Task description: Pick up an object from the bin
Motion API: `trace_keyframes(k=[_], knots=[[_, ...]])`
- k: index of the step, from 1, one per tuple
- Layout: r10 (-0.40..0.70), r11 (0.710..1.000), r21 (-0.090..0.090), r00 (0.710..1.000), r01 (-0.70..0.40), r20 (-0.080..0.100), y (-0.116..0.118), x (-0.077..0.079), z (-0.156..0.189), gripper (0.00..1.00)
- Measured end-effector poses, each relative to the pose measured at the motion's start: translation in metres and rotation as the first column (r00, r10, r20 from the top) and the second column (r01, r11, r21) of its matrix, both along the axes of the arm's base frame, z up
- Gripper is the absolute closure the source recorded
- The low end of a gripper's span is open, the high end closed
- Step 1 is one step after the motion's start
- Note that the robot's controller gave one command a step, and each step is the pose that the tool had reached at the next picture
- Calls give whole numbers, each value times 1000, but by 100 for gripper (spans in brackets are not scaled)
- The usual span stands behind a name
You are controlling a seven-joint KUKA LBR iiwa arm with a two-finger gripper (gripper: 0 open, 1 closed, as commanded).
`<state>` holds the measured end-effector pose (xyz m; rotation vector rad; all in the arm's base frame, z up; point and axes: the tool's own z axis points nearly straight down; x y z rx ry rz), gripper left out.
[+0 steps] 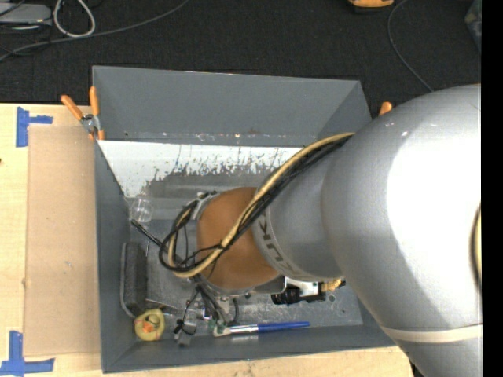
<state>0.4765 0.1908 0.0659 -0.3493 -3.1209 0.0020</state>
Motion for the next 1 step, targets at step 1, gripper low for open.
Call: trace_keyframes(k=[1], knots=[[-72,997,4,997,72,-2,-8,-3,3,100]])
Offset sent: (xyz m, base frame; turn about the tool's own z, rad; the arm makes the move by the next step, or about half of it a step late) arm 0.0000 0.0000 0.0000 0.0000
